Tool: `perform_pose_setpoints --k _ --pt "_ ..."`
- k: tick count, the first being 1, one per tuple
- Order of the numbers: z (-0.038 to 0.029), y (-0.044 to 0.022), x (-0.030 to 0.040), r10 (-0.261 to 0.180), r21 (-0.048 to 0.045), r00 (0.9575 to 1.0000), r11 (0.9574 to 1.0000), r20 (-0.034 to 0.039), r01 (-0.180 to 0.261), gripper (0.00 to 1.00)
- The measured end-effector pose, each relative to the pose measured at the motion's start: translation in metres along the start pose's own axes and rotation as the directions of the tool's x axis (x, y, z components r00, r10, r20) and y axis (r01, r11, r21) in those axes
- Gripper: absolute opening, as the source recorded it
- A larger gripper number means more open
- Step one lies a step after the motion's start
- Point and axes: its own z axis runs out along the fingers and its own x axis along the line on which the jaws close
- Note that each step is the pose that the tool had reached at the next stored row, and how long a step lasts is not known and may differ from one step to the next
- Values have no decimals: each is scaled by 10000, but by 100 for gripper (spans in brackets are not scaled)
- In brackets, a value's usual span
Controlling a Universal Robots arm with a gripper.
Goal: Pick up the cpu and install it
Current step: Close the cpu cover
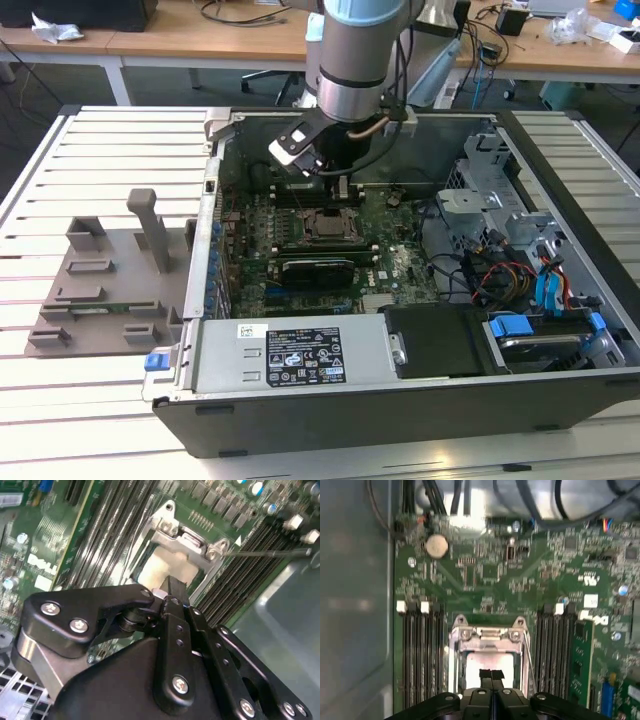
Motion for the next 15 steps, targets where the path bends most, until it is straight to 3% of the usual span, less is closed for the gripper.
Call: perform_pose_setpoints --k 3,6,15 --pt "74 -86 4 0 -1 10000 10000 -1 0 11" --pt "112 -131 6 2 -1 10000 10000 0 -2 11" --pt "177 -203 9 1 0 10000 10000 0 -1 11"
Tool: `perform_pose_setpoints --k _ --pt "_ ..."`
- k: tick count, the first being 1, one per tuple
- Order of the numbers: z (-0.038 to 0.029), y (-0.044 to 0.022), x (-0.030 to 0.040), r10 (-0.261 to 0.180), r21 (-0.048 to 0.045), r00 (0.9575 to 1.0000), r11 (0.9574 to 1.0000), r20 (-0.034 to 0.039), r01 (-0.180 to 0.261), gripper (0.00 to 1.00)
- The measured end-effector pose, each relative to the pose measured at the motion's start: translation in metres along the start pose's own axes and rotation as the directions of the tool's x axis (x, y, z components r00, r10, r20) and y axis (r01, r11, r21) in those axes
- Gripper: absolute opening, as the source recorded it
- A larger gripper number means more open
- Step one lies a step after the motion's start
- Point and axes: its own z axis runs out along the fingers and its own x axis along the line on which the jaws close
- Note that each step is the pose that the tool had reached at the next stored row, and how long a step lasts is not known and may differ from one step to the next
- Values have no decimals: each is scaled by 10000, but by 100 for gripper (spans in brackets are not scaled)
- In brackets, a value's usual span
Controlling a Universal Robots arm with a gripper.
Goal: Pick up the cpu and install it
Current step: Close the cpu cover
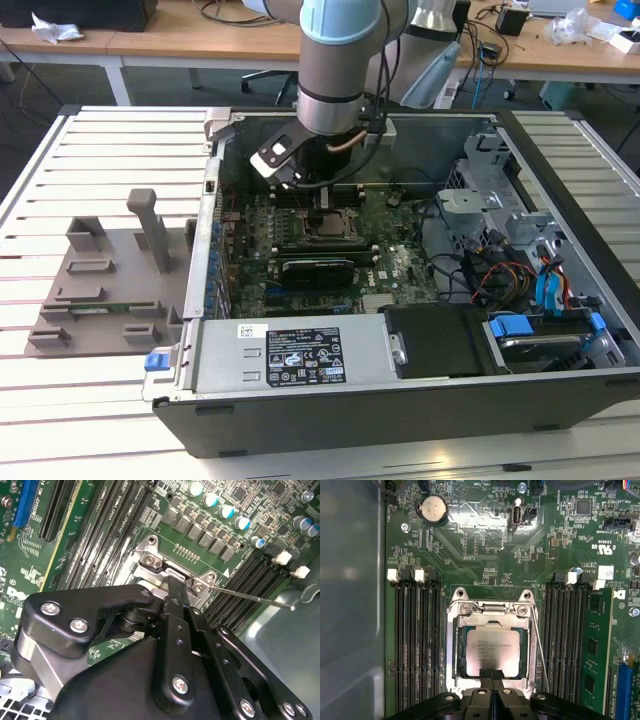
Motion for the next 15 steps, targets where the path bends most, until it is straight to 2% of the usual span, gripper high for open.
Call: perform_pose_setpoints --k 4,7,10,15 --pt "19 -19 1 -1 1 10000 10000 0 1 11" --pt "21 -10 1 -1 -1 10000 10000 0 1 11" --pt "18 76 -2 -2 0 10000 10000 1 2 11" --pt "4 154 -5 -3 9 10000 10000 0 3 11"
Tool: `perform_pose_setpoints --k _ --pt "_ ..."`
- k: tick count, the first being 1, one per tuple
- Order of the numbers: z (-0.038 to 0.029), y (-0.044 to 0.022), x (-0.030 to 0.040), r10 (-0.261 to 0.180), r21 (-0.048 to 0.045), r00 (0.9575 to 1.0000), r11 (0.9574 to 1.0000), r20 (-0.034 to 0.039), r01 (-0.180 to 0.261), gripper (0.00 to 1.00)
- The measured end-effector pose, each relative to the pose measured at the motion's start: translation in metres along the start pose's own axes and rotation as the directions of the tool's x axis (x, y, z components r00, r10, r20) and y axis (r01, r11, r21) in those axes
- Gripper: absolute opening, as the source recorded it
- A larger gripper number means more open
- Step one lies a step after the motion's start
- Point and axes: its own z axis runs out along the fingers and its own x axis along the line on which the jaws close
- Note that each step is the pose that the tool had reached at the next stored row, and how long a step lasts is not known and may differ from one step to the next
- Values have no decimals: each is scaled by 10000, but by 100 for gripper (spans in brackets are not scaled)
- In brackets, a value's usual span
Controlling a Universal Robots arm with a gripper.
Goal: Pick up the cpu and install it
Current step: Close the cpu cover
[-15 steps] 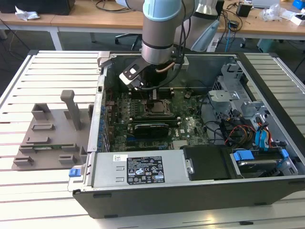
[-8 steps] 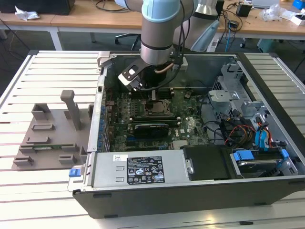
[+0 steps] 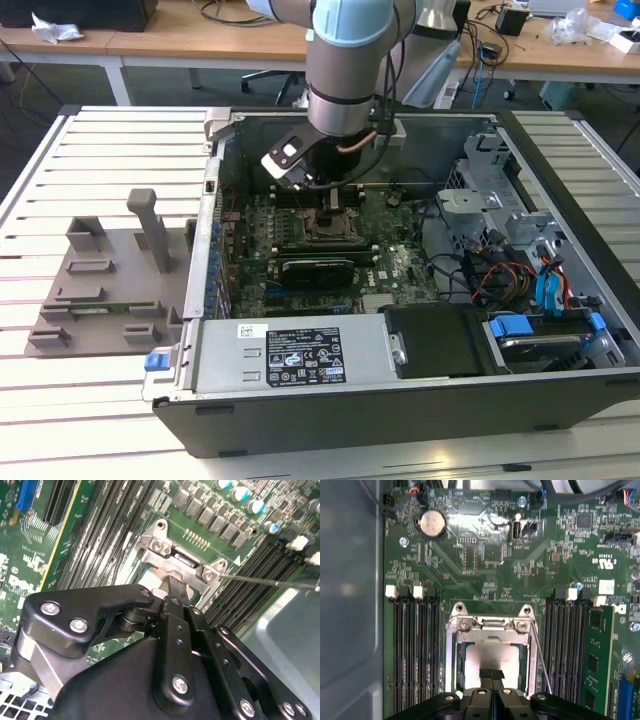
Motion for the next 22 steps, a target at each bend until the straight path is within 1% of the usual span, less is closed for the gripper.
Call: perform_pose_setpoints --k 4,7,9,10,11,14,16,17,18,19,20,22 --pt "-31 140 -5 0 56 10000 10000 -2 0 11" --pt "-51 201 -8 -1 82 10000 10000 -1 1 11" --pt "-90 228 -9 -1 89 10000 10000 -2 1 11" --pt "-108 232 -9 0 90 10000 10000 -2 0 11" --pt "-142 233 -9 0 91 10000 10000 -3 0 11" --pt "-335 227 -12 0 91 10000 10000 -2 0 11" --pt "-437 223 -13 0 91 10000 10000 -3 0 11" --pt "-505 221 -13 0 91 10000 10000 -4 0 11" --pt "-553 219 -14 0 92 10000 10000 -3 0 11" --pt "-584 217 -15 0 91 10000 10000 -3 0 11" --pt "-643 215 -15 0 91 10000 10000 -3 0 11" --pt "-697 213 -16 0 91 10000 10000 -3 0 11"
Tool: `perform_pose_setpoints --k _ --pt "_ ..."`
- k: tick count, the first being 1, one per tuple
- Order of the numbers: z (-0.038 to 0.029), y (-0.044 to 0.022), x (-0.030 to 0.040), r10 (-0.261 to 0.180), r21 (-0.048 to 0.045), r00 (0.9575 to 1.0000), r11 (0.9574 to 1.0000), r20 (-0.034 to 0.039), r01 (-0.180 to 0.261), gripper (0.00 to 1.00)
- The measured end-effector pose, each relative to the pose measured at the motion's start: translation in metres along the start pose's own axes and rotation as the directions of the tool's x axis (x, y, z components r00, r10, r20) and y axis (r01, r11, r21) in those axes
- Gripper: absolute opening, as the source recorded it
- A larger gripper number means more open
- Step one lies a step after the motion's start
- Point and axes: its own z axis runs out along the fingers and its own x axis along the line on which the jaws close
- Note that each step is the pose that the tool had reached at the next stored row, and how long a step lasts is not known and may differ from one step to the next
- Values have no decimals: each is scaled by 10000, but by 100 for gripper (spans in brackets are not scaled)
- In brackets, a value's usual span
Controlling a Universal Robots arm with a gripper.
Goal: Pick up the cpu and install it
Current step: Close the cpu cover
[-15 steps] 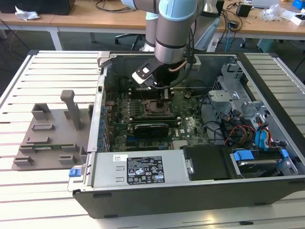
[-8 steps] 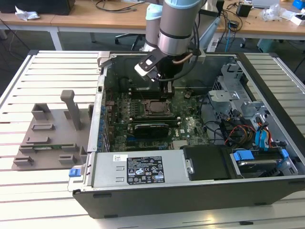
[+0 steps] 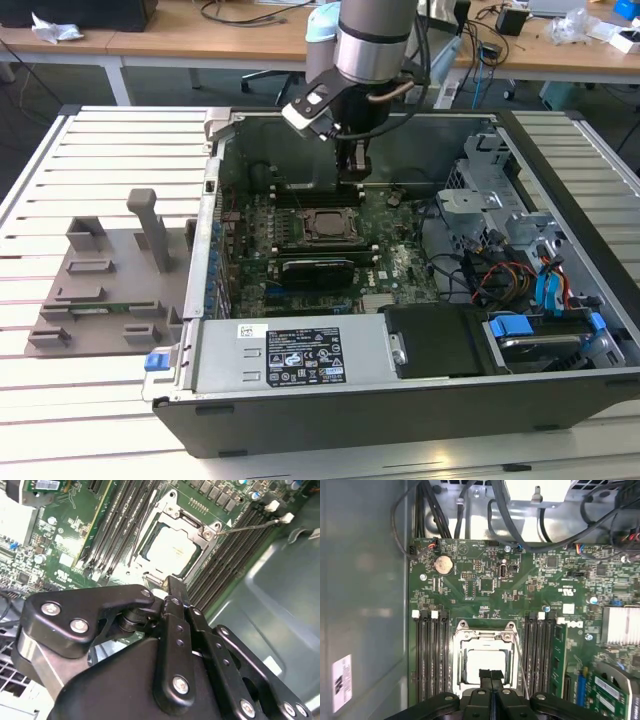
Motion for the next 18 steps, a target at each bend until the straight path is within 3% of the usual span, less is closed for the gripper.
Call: perform_pose_setpoints --k 3,4,6,18 --pt "-104 -5 -1 0 0 10000 10000 1 0 11" --pt "-225 -11 -3 0 0 10000 10000 1 0 11" --pt "-331 -15 -4 0 0 10000 10000 1 0 11" --pt "-808 -38 -9 0 0 10000 10000 9 0 11"
